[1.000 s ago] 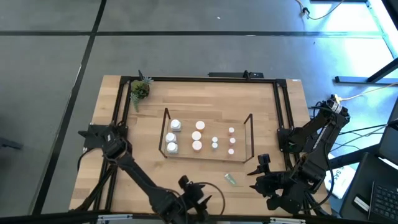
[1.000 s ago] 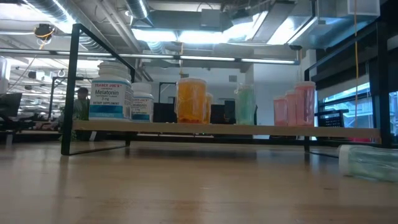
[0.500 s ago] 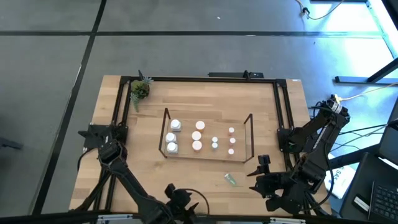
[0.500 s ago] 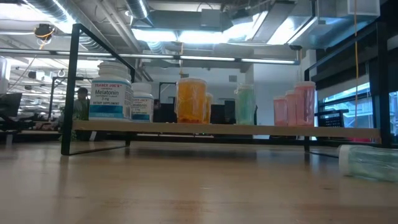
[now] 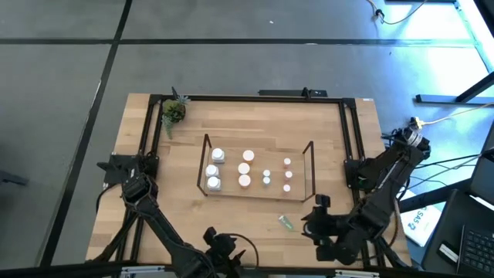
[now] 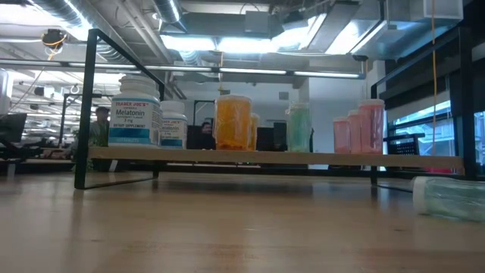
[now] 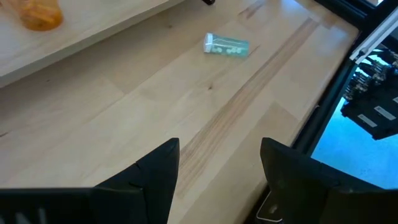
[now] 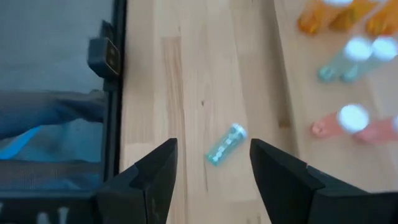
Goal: Pick and place medicine bottles onto shelf by color
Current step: Put the light blue pill bottle on the shelf aligned with the other light blue pill bottle
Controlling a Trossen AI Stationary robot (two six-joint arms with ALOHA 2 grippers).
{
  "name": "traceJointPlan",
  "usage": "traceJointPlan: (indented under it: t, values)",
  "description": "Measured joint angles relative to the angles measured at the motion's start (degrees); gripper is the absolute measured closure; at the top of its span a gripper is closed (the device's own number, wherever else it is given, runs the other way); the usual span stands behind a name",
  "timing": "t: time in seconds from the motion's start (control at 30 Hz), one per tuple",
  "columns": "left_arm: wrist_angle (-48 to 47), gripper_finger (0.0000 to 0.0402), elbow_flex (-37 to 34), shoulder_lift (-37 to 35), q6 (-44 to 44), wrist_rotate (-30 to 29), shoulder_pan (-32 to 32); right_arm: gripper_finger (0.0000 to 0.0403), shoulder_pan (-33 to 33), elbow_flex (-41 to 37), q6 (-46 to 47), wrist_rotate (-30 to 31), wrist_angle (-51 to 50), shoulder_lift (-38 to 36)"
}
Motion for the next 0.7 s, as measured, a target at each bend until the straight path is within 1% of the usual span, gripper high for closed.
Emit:
traceJointPlan:
  t: [0.07,0.23,0.33,0.5,0.7]
  values:
    - [0.00,0.0182,0.00,0.00,0.00,0.00,0.00,0.0199,-1.19,0.00,1.69,-1.73,-0.04,1.80]
    - [-0.01,0.0182,0.00,0.00,0.00,0.00,0.00,0.0199,-4.05,0.00,10.61,-5.96,-0.11,5.47]
    - [-0.05,0.0182,0.00,0.00,0.11,0.00,-0.03,0.0199,-4.68,0.00,13.25,-7.92,-0.09,7.88]
    - [-0.48,0.0182,0.00,0.00,0.15,0.00,-0.33,0.0199,-5.49,0.00,13.59,-9.05,0.02,11.38]
    - [-0.61,0.0182,0.00,0.00,0.15,0.00,-0.79,0.0199,-7.60,0.00,13.61,-8.82,1.96,13.73]
